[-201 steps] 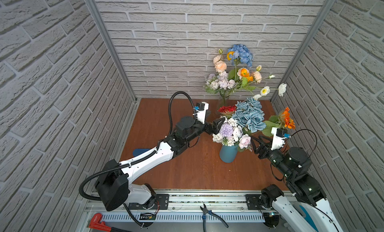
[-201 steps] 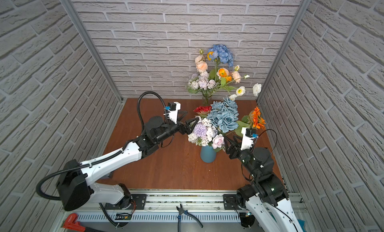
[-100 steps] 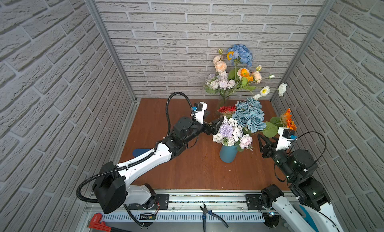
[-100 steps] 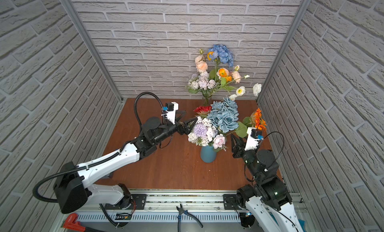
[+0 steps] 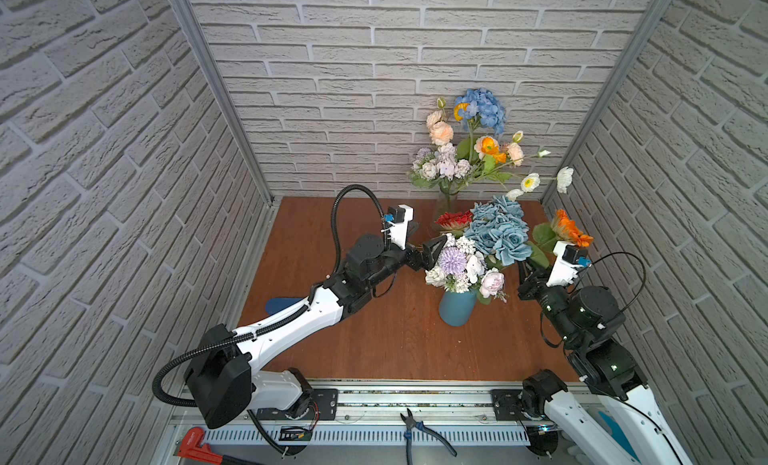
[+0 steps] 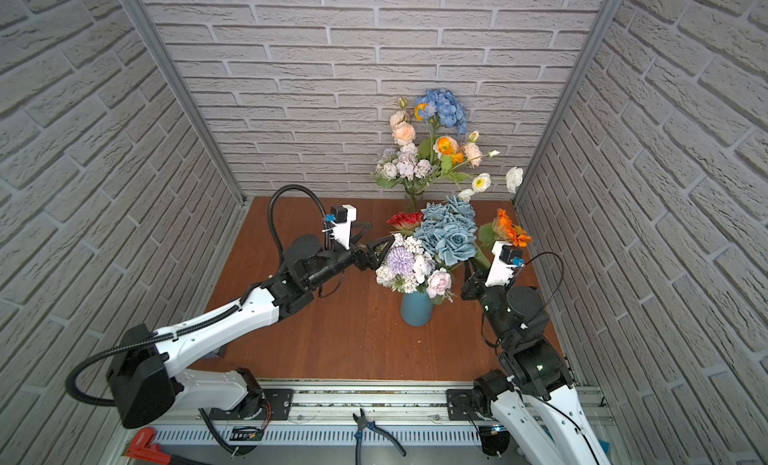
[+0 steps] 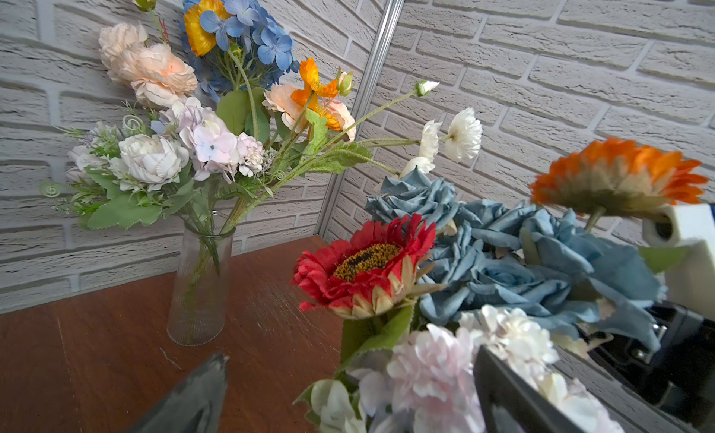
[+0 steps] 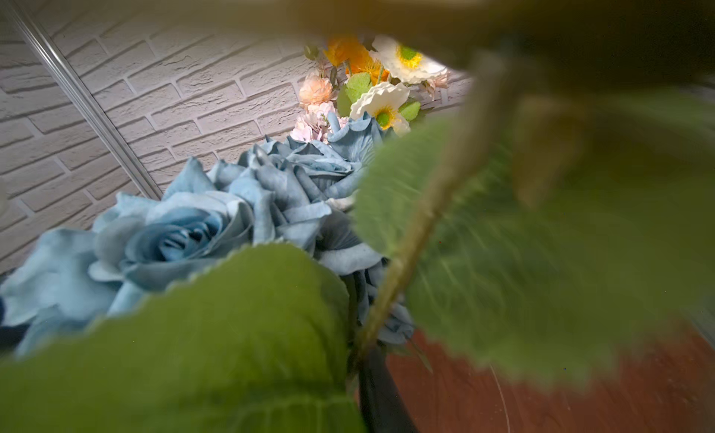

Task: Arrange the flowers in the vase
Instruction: 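Lower the gerbera stem into the teal vase with the right gripper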

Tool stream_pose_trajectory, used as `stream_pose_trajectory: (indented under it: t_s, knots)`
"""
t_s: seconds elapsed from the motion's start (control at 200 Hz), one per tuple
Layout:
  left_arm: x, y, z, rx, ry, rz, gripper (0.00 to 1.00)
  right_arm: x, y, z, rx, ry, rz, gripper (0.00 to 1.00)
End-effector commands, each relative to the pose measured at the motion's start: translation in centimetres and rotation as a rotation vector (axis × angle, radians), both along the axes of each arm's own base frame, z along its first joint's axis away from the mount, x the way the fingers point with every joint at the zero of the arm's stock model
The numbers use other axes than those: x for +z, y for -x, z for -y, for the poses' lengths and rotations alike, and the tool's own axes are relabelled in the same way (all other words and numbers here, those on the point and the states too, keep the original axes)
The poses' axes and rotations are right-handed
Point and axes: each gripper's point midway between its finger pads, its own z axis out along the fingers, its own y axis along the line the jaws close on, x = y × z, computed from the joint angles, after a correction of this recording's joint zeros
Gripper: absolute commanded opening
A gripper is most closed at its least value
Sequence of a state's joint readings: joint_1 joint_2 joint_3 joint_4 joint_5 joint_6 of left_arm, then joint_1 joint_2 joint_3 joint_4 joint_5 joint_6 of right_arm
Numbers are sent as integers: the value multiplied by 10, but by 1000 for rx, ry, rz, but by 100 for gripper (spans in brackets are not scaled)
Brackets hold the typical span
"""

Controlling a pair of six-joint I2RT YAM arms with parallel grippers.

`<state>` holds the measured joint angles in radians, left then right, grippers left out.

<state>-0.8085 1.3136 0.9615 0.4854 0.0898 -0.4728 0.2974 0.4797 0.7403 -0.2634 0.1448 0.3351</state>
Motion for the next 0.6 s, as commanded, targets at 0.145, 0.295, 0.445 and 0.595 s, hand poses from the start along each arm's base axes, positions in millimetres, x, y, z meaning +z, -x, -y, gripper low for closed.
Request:
stream_pose_trajectory:
  t_s: [0.145,0.295,0.445,0.595]
  knots:
    - [16,-3,-7,14,46,44,98,0,2,-13,75,-31,20,6]
    - [15,-5,-4,10,45,39,98,-25,-5,-33,170,-59,-71,6]
    - [12,-6,-3,10,43,30,98,-52,-11,-41,195,-111,-122,6]
    - [11,-7,-2,10,39,26,98,-71,-10,-47,220,-157,-155,6]
